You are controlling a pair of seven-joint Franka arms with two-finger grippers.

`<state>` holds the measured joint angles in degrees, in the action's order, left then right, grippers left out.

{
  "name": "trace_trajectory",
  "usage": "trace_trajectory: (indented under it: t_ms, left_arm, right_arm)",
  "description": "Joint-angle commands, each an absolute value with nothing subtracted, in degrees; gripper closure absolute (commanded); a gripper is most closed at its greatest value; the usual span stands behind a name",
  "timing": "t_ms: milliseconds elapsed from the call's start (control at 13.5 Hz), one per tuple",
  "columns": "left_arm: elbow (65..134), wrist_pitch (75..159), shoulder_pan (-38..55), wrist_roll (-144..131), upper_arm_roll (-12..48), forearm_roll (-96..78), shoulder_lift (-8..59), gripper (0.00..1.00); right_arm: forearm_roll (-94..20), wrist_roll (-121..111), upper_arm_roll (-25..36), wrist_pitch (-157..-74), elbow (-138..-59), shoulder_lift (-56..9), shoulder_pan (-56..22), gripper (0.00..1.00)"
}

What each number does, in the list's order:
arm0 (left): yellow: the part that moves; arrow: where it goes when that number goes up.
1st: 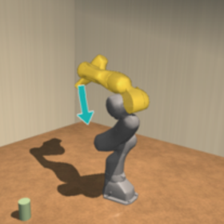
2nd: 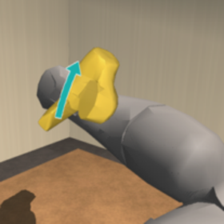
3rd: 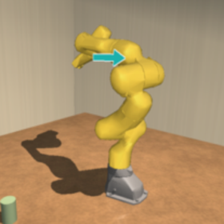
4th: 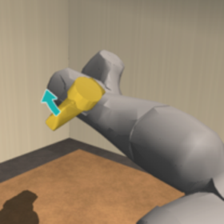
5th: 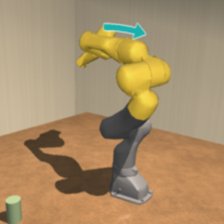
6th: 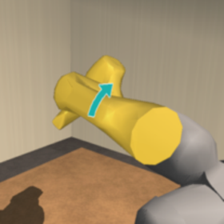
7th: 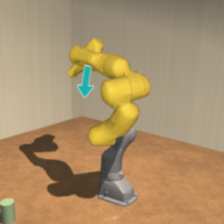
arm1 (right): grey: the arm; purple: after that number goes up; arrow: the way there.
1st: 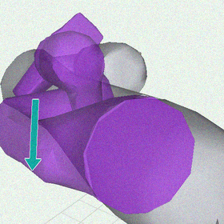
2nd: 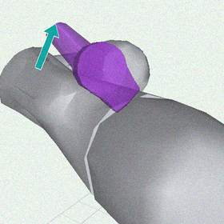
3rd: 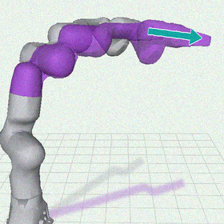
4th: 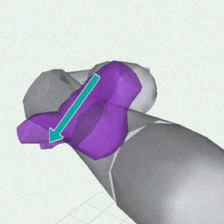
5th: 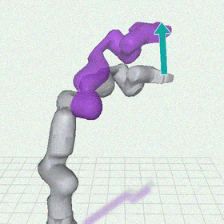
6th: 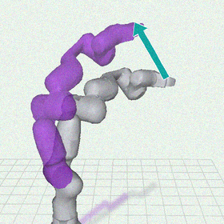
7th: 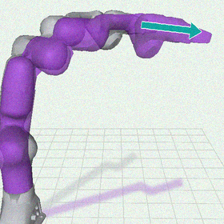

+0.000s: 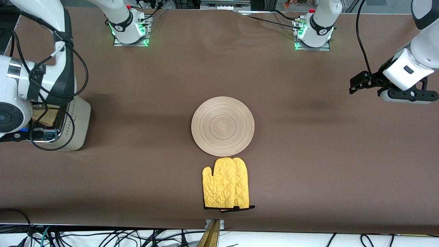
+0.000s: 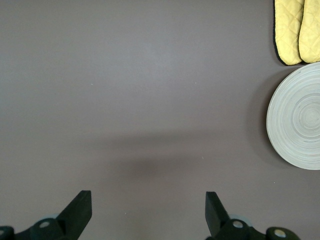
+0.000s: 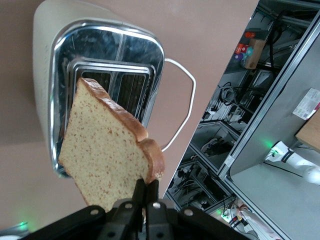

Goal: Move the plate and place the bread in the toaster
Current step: 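Lower the bread slice into the toaster slot with the right gripper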

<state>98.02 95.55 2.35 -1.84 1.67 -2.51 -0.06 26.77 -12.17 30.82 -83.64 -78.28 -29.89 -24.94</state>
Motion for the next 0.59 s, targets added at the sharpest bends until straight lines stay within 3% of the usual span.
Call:
trace_trajectory:
  t_ms: [0,520]
  left_arm:
    - [96.1,94.1,2.5,-2.2,1.7,-1.9,0.4,0.00]
    - [95.7,94.1,2.6,-2.2,1.7,-1.8,1.0,0.00]
  right_arm:
    - [28.7,-12.8,30.7,-84.8,-78.1,-30.8,-25.1,1.00]
    - [31.6,-18.4,30.8,-84.9,-79.8,-30.9,-24.3,1.00]
